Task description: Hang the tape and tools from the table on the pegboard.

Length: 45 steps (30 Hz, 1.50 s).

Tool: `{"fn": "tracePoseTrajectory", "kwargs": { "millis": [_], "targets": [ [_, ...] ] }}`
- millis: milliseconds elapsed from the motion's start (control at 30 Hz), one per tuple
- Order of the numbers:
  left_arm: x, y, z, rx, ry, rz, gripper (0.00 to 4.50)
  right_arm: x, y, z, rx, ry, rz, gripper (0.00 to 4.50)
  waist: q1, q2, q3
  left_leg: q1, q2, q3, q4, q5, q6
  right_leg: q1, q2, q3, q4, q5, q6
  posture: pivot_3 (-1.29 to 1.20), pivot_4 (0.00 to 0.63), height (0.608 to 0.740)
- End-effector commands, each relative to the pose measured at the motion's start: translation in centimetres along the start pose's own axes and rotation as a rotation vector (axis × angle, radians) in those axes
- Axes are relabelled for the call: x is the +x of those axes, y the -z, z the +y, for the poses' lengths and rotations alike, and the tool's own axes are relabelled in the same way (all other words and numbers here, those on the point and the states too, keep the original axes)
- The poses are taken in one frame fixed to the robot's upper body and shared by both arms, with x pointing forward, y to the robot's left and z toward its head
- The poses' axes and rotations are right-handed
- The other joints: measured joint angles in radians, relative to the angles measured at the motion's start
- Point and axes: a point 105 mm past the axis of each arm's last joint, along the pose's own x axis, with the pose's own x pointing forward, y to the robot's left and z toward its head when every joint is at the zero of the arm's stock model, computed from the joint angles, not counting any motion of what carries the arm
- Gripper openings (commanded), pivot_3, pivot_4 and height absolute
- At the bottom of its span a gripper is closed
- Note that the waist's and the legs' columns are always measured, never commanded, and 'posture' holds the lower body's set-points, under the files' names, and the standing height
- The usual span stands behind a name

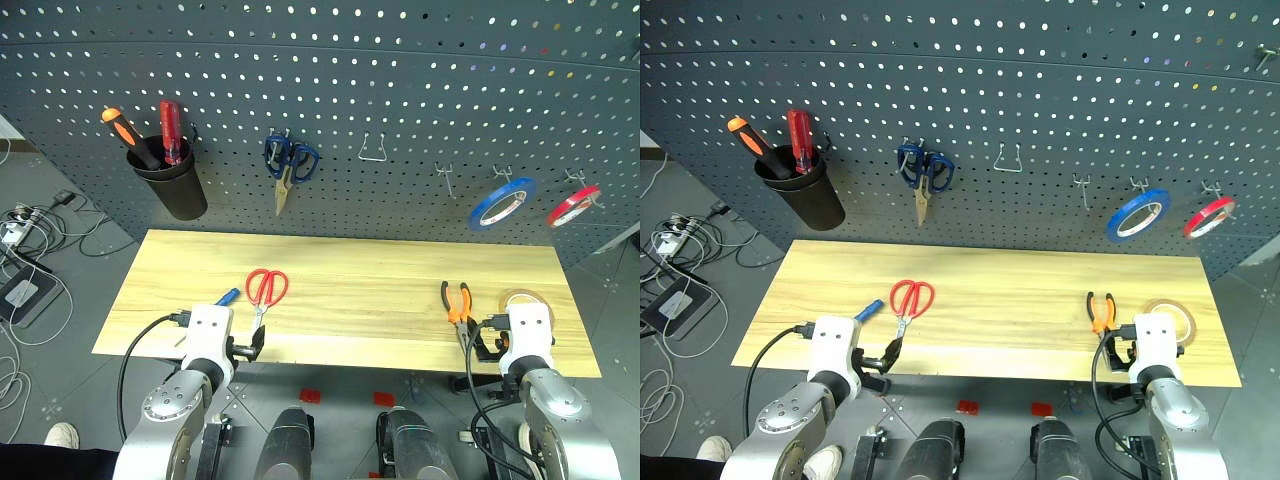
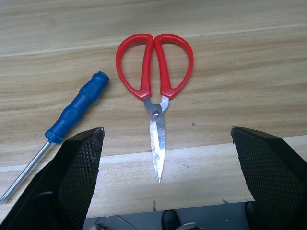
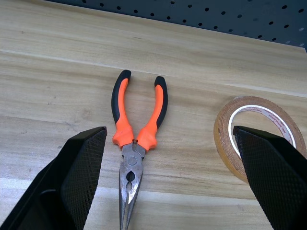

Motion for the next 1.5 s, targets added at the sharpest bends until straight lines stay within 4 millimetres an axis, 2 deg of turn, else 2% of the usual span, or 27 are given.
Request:
{"fn": "tracePoseTrajectory", "kwargs": {
  "millis": [33,333,733,933,1067,1167,1333,1500],
  "targets": [
    [-0.4,-1.0,0.4,0.029,-0.021,-0.032,4.47,-0.1,-0.9,-0.3,-0.013,0.009,-0.038,4.50,0.000,0.000,0.000,0.000,0.000,0.000,0.000,0.000,0.000,0.000,0.000,0.000,0.000,0.000,0.000,0.15,0.258,0.740],
    [-0.7,-1.7,0.9,0.034,-0.053,-0.051,4.47,0.0,-0.9,-0.4,-0.016,0.011,-0.039,4.50,0.000,0.000,0.000,0.000,0.000,0.000,0.000,0.000,0.000,0.000,0.000,0.000,0.000,0.000,0.000,0.15,0.254,0.740],
    [-0.6,-2.3,0.5,0.029,-0.051,-0.052,4.47,0.0,-0.9,-0.4,-0.015,0.016,-0.038,4.50,0.000,0.000,0.000,0.000,0.000,0.000,0.000,0.000,0.000,0.000,0.000,0.000,0.000,0.000,0.000,0.15,0.255,0.740],
    [-0.3,-2.6,0.0,0.032,-0.023,-0.054,4.47,-0.2,-0.7,-0.6,-0.027,0.006,-0.029,4.50,0.000,0.000,0.003,0.000,0.000,0.000,0.000,0.000,0.000,0.000,0.000,0.000,0.000,0.000,0.000,0.14,0.281,0.740],
    [1.2,-3.8,-2.0,0.099,0.121,-0.084,4.47,-0.3,-0.2,-0.4,-0.051,-0.026,-0.008,4.50,0.001,0.000,0.012,0.000,0.000,0.000,0.000,0.000,0.000,0.000,0.000,0.000,0.000,0.000,0.000,0.13,0.302,0.740],
    [2.3,-5.2,-4.0,0.180,0.254,-0.127,4.47,0.1,-0.5,-0.5,-0.068,-0.051,-0.016,4.50,-0.001,0.001,0.022,0.000,-0.001,0.002,0.000,0.000,0.000,0.000,0.000,-0.001,0.001,0.000,0.000,0.12,0.311,0.740],
    [4.2,-8.2,-9.2,0.308,0.542,-0.238,4.47,1.4,-1.4,-2.0,-0.053,-0.047,-0.019,4.50,-0.004,0.002,0.046,0.000,-0.001,0.003,0.001,0.000,0.000,0.000,0.001,0.000,0.001,0.000,0.000,0.08,0.337,0.740],
    [4.6,-10.2,-14.5,0.426,0.816,-0.335,4.47,2.3,-1.9,-3.8,-0.084,-0.029,-0.018,4.50,-0.005,0.001,0.066,-0.001,0.000,0.003,0.001,0.000,0.000,-0.001,0.001,0.000,0.001,0.000,0.000,0.05,0.370,0.740]
  ]
}}
